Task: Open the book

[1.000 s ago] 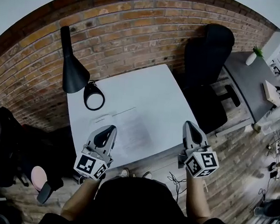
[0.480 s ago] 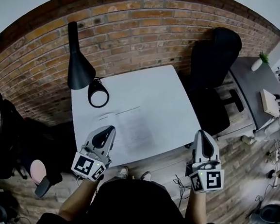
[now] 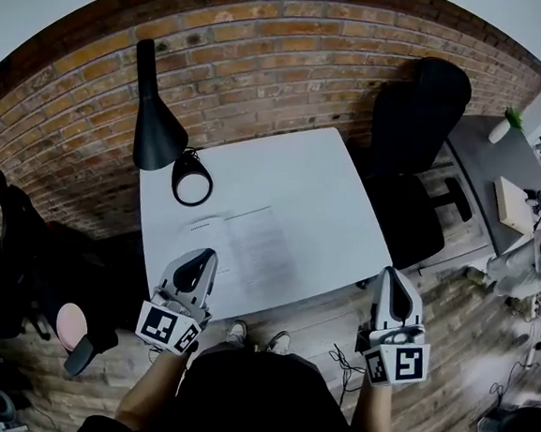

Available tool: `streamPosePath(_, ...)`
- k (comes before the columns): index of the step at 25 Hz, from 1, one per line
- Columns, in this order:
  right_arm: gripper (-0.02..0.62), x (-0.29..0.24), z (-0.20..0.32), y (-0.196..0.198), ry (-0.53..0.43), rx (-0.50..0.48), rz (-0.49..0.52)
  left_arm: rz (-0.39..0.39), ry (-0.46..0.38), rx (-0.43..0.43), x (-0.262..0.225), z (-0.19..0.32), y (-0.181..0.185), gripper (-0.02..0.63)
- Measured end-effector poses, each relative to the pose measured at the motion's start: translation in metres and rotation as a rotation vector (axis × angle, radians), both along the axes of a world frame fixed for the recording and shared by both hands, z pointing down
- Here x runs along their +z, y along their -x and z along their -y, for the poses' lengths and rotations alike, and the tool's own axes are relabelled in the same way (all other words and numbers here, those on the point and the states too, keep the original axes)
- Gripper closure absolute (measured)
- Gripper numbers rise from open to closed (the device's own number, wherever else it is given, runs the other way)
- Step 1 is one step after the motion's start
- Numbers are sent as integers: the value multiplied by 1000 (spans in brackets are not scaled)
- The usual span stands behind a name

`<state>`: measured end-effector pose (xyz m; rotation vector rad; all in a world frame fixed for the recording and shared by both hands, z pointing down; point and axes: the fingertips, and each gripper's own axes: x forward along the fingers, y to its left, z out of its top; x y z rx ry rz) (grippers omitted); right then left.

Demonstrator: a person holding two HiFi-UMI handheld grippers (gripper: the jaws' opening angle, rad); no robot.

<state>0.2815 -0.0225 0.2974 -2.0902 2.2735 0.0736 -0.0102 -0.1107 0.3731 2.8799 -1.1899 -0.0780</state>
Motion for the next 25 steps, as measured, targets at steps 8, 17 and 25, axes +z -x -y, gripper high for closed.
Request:
streamPosePath(8,581,5,-11,11,-1,-21,16,8,6,1,5,-11,3,574)
streamPosePath(17,581,19,-31,8,40,13,2,17,14,13,7,-26,3,574)
streamPosePath(25,581,21,-37,12,40,7,9,23,9,14,6,-35,5,574)
